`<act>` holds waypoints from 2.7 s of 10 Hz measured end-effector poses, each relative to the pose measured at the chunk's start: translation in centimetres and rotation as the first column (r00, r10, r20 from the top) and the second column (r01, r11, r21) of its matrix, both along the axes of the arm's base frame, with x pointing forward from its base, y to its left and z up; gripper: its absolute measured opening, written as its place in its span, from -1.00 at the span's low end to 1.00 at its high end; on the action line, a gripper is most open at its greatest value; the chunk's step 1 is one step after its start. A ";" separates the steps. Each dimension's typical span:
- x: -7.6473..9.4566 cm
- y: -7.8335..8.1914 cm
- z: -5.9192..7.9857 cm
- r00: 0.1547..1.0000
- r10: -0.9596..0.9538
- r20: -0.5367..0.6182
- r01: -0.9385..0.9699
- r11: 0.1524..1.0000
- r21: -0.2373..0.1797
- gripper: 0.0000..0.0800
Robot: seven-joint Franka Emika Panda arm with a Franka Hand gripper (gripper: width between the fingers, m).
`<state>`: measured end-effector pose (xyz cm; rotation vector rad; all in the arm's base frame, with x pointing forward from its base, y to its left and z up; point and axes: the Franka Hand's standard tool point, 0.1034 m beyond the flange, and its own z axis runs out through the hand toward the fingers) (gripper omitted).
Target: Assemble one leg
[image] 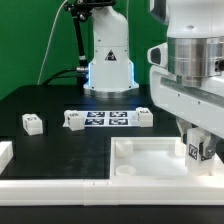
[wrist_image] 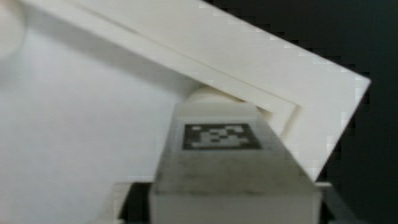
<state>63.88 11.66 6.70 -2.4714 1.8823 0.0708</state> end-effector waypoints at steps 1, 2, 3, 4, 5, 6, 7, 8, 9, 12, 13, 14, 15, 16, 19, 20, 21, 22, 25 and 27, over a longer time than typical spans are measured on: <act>0.0 0.0 0.0 0.999 -0.040 -0.002 0.040 0.999 -0.001 -0.27; 0.0 0.0 0.0 1.000 -0.025 -0.001 0.025 1.000 -0.001 -0.08; 0.0 0.0 0.0 1.000 -0.015 0.000 0.015 1.000 -0.001 -0.08; 0.0 0.0 0.0 1.000 0.011 0.001 -0.011 1.000 0.000 0.29; 0.0 0.1 0.0 1.000 0.012 0.001 -0.012 1.000 0.000 0.55; -0.1 0.4 -0.1 0.999 0.041 0.007 -0.041 0.999 -0.003 0.55; -0.2 0.6 -0.2 0.978 0.208 0.012 -0.208 0.978 -0.005 0.61; -0.3 0.8 -0.2 0.942 0.336 0.014 -0.336 0.942 -0.007 0.62; -0.4 0.9 -0.2 0.900 0.435 0.008 -0.435 0.900 -0.008 0.62; -0.4 0.8 -0.1 0.751 0.661 0.002 -0.661 0.750 -0.026 0.62; -0.4 0.5 -0.1 0.655 0.755 0.004 -0.755 0.655 -0.028 0.62; -0.3 0.2 -0.1 0.585 0.811 0.006 -0.810 0.585 -0.027 0.62; -0.3 0.1 -0.1 0.523 0.853 0.008 -0.852 0.523 -0.027 0.62; -0.3 0.1 -0.1 0.453 0.891 0.010 -0.891 0.453 -0.027 0.62; -0.3 -0.3 -0.2 0.333 0.943 0.014 -0.942 0.333 -0.029 0.62; -0.3 -0.3 -0.2 0.342 0.940 0.014 -0.939 0.342 -0.029 0.30; -0.3 -0.2 -0.2 0.354 0.935 0.014 -0.935 0.354 -0.029 0.30; -0.3 -0.3 -0.2 0.371 0.929 0.014 -0.928 0.371 -0.029 -0.05; -0.3 -0.2 -0.2 0.557 0.830 0.013 -0.830 0.558 -0.025 -0.28; -0.2 -0.5 -0.3 0.732 0.681 0.024 -0.681 0.732 -0.010 -0.28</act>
Offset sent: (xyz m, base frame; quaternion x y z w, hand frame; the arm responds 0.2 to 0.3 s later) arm 0.0000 0.0000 0.0000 0.0000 0.0000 -0.0799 0.9968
